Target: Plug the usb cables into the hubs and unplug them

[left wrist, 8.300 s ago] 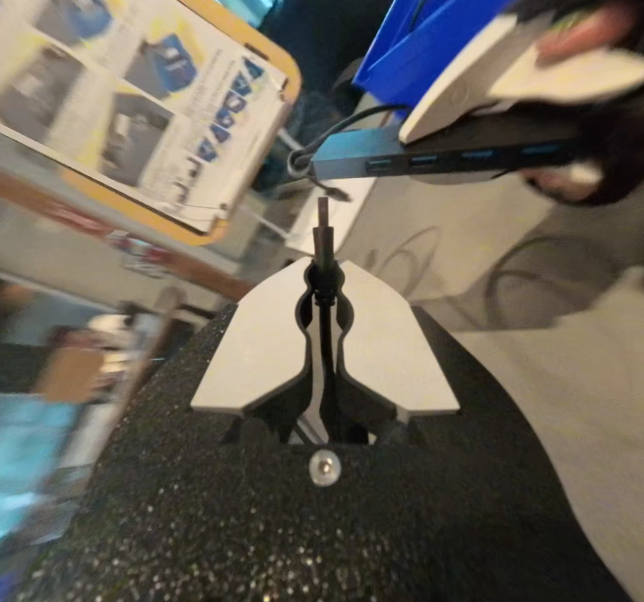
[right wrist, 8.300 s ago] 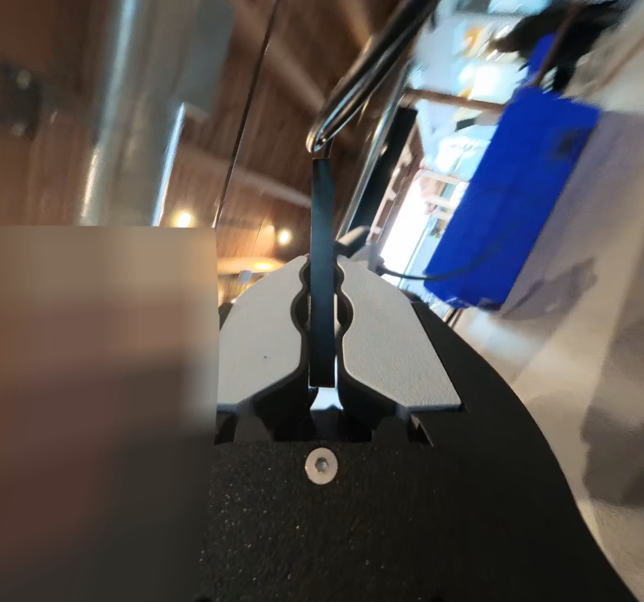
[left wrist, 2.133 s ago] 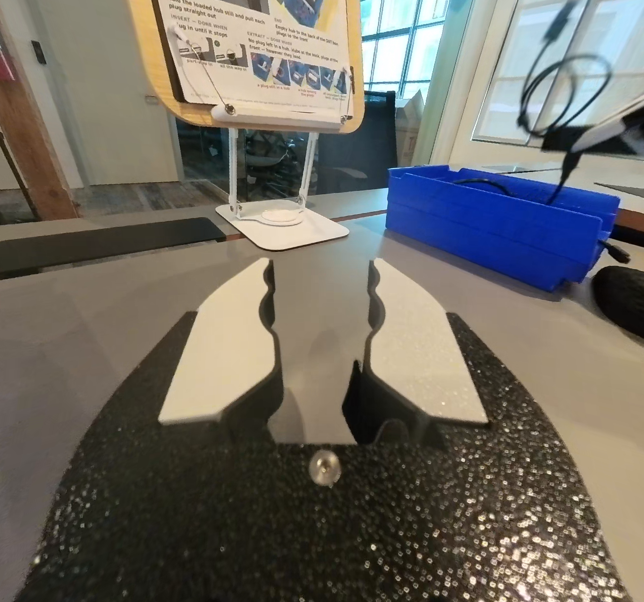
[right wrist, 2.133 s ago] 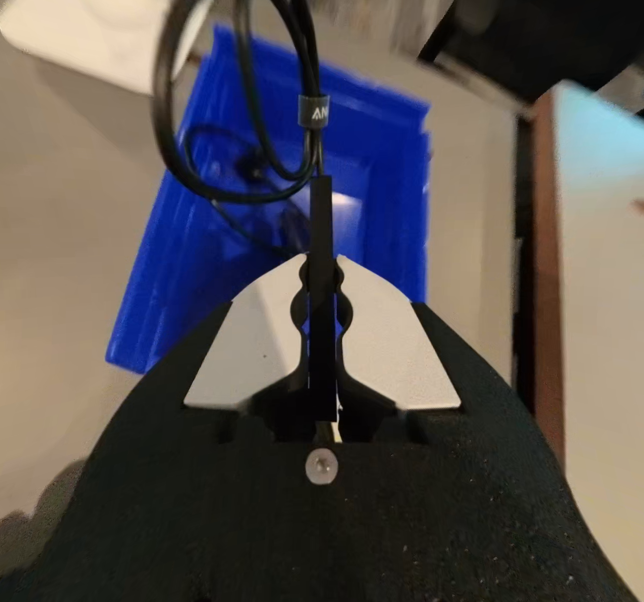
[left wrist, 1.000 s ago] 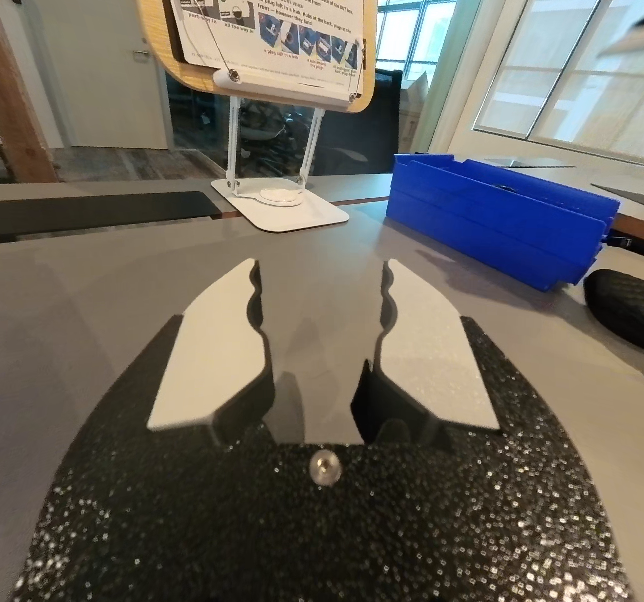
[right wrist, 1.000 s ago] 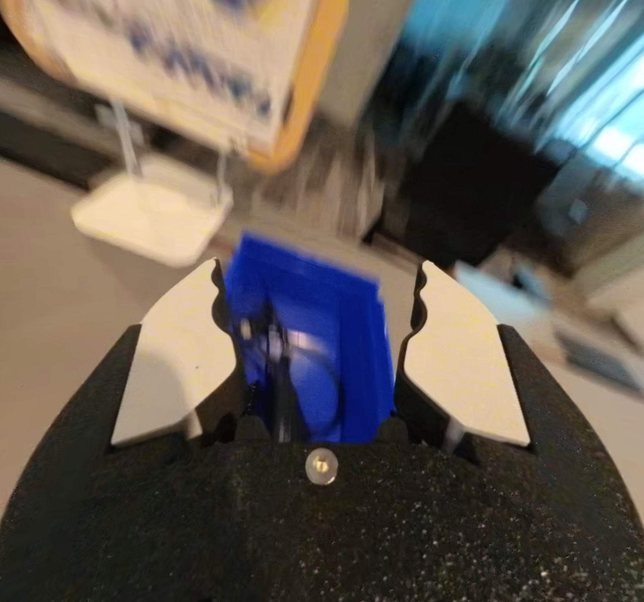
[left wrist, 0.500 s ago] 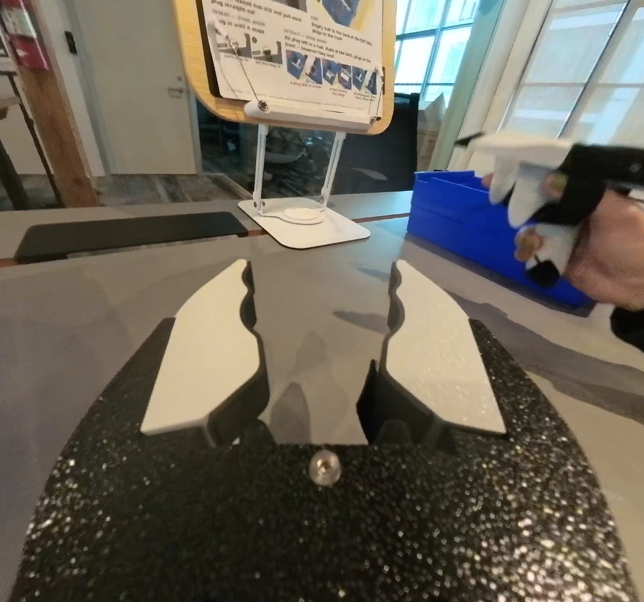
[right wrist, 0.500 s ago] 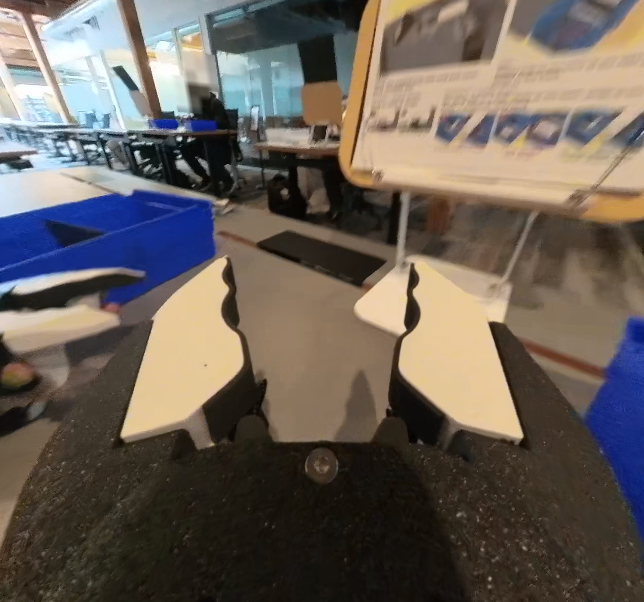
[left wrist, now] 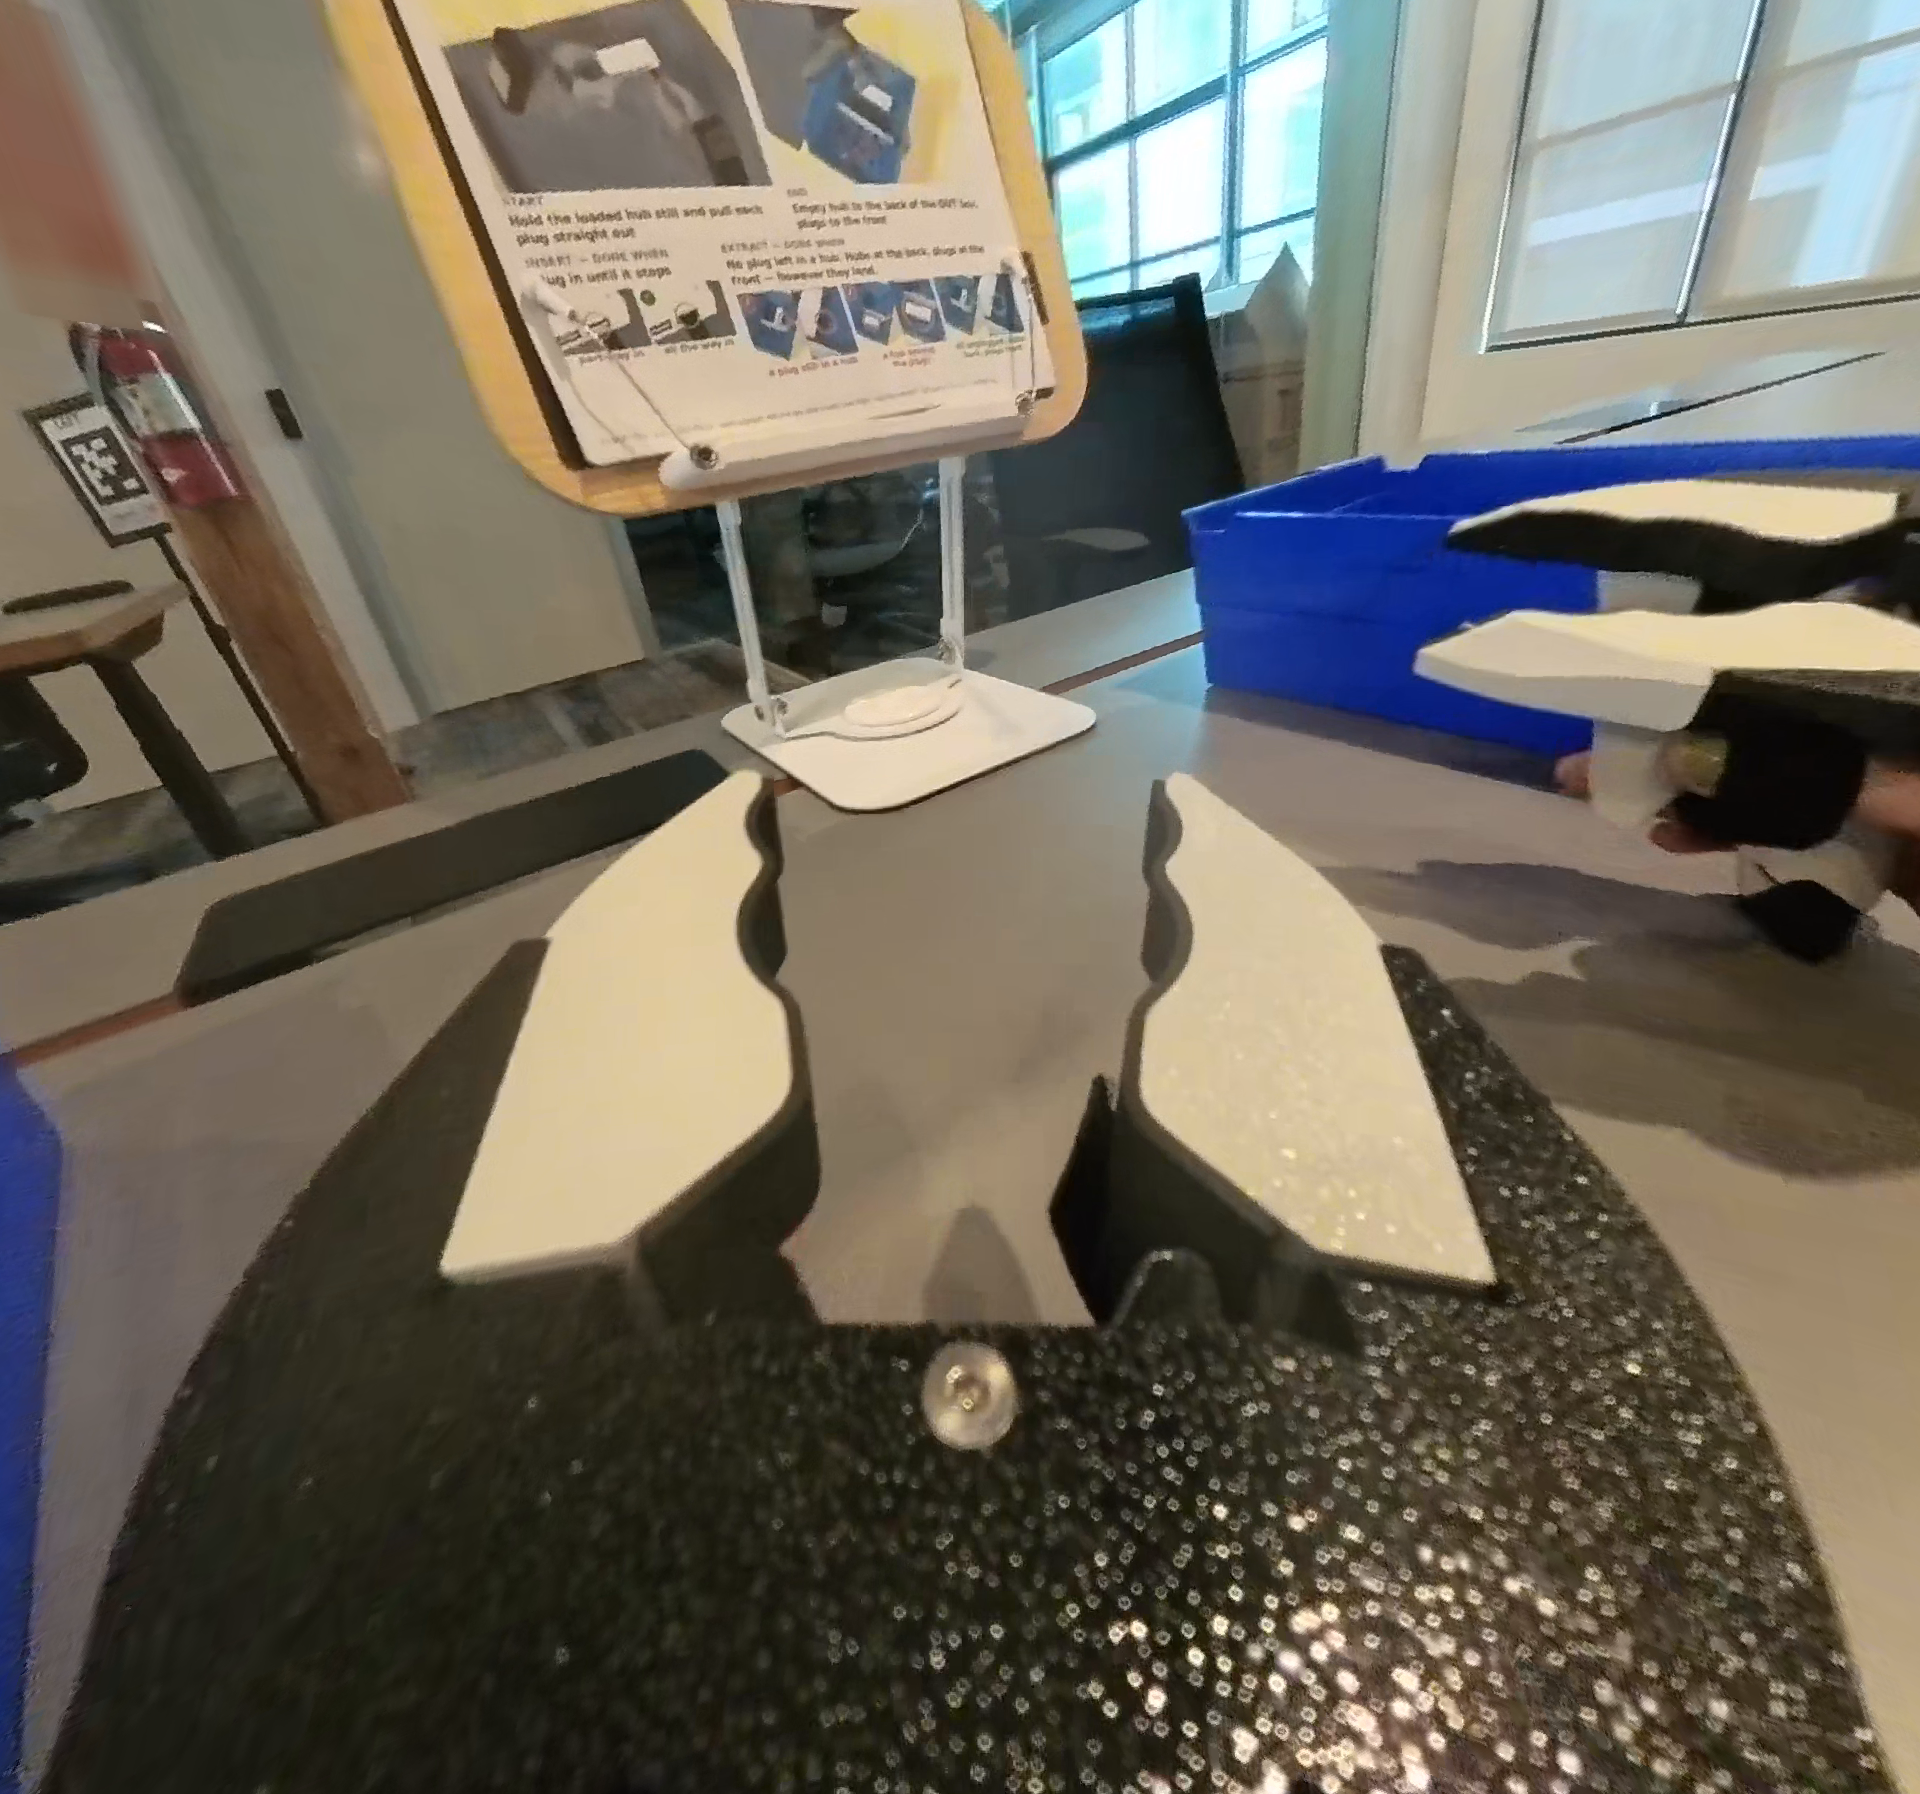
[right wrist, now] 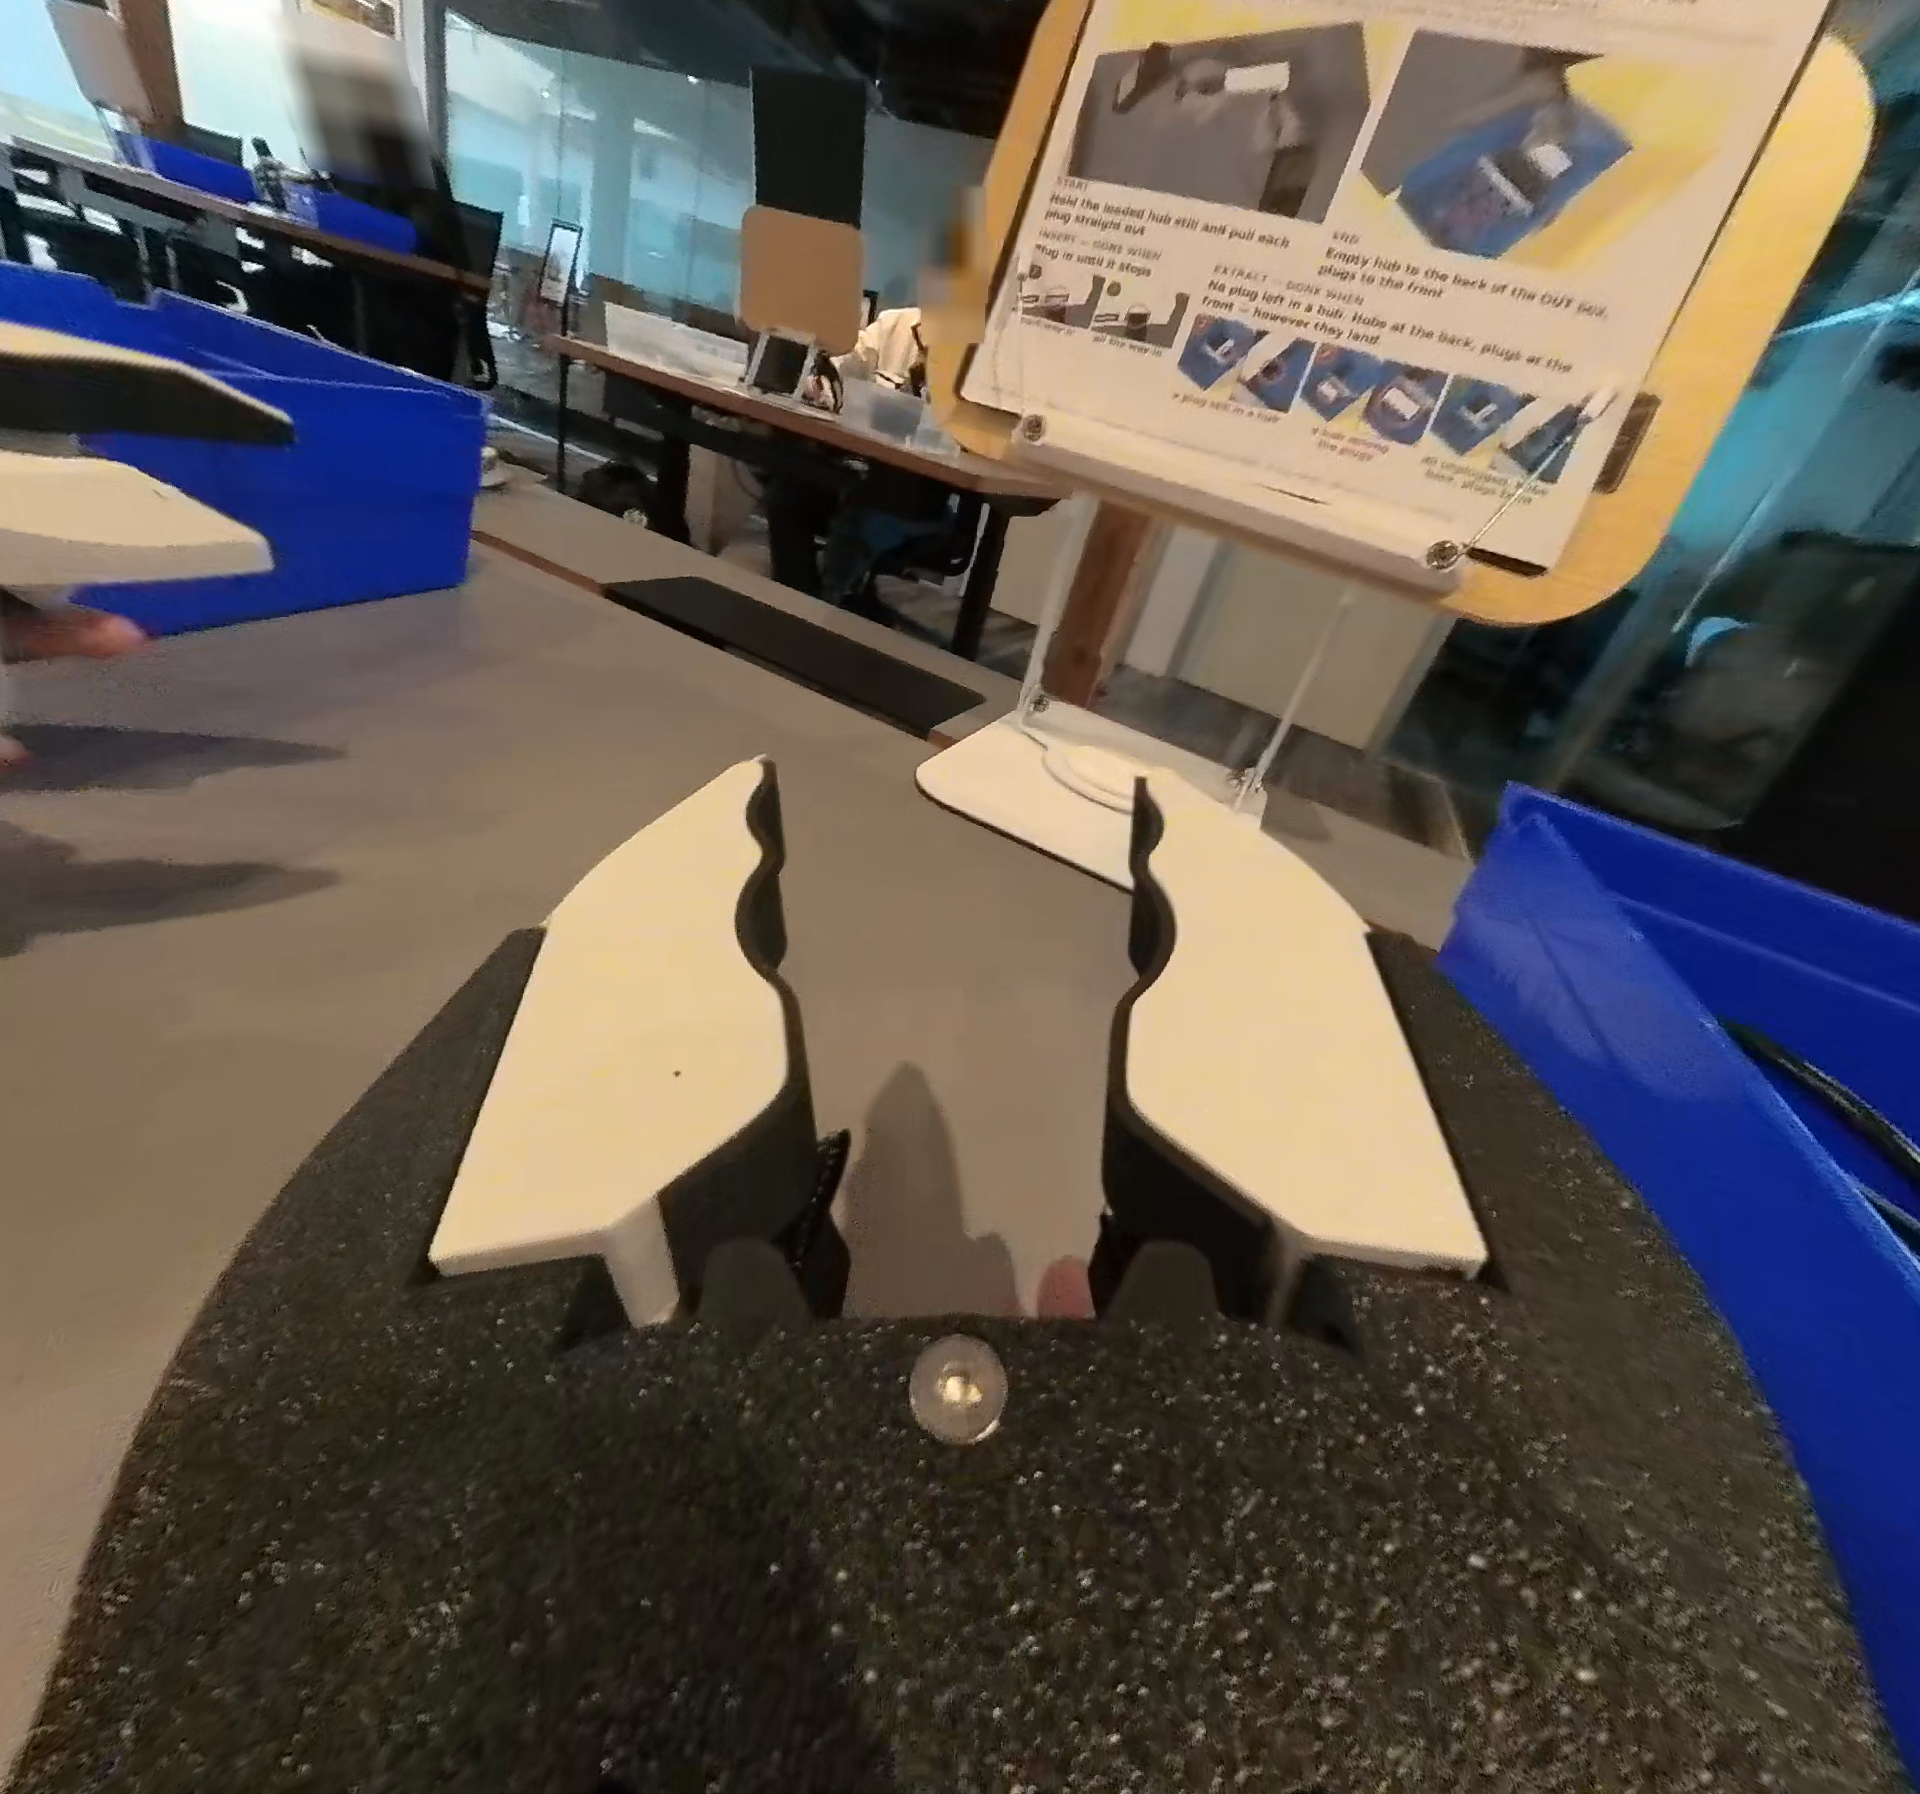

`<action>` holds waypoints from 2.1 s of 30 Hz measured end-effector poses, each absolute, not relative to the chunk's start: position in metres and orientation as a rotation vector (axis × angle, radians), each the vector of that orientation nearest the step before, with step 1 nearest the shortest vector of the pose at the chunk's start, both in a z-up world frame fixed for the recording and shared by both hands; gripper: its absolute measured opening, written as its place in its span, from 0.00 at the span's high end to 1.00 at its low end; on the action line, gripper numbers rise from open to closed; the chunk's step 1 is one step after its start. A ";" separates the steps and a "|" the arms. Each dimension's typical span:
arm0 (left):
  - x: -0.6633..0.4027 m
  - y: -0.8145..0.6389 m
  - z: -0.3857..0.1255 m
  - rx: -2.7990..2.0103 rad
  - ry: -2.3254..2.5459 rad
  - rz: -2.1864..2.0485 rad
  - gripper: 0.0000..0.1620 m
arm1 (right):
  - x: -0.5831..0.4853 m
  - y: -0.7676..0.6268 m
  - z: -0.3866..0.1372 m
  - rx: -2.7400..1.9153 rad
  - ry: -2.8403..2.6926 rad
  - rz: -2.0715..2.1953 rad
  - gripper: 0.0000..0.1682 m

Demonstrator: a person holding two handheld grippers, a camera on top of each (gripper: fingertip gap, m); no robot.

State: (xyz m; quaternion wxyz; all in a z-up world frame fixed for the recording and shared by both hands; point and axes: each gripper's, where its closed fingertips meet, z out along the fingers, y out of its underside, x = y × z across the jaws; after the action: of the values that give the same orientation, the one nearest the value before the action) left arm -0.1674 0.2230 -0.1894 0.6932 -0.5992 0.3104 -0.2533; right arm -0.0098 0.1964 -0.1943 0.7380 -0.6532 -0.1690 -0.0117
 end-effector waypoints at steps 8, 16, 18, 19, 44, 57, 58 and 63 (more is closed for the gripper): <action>-0.180 0.192 -0.138 -1.263 0.725 -0.531 0.75 | -0.015 0.199 -0.197 -1.422 -0.401 -0.024 0.60; -0.296 0.236 -0.133 -1.507 0.459 -0.100 0.70 | -0.015 0.202 -0.201 -1.441 -0.404 -0.024 0.61; -0.310 0.251 -0.160 -1.685 0.477 -0.082 0.57 | -0.016 0.202 -0.201 -1.442 -0.406 -0.030 0.62; -0.315 0.257 -0.174 -1.773 0.479 -0.088 0.52 | -0.016 0.202 -0.201 -1.442 -0.406 -0.035 0.62; -0.358 0.270 -0.245 -2.100 0.574 0.193 0.96 | 0.002 0.203 -0.196 -1.442 -0.275 -0.014 0.79; -0.332 0.210 -0.225 -1.951 0.722 0.002 0.97 | 0.008 0.192 -0.183 -1.472 -0.207 0.179 1.00; -0.326 0.203 -0.222 -1.926 0.750 -0.014 0.97 | 0.010 0.191 -0.181 -1.469 -0.205 0.180 1.00; -0.289 0.160 -0.210 -1.804 0.945 -0.088 0.97 | 0.025 0.187 -0.169 -1.438 -0.167 0.150 1.00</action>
State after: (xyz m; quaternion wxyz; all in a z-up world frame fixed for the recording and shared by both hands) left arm -0.2893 0.1597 -0.2096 0.5240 -0.7538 0.3948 -0.0366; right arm 0.0253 0.1869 -0.1692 0.7468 -0.6571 -0.0762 0.0685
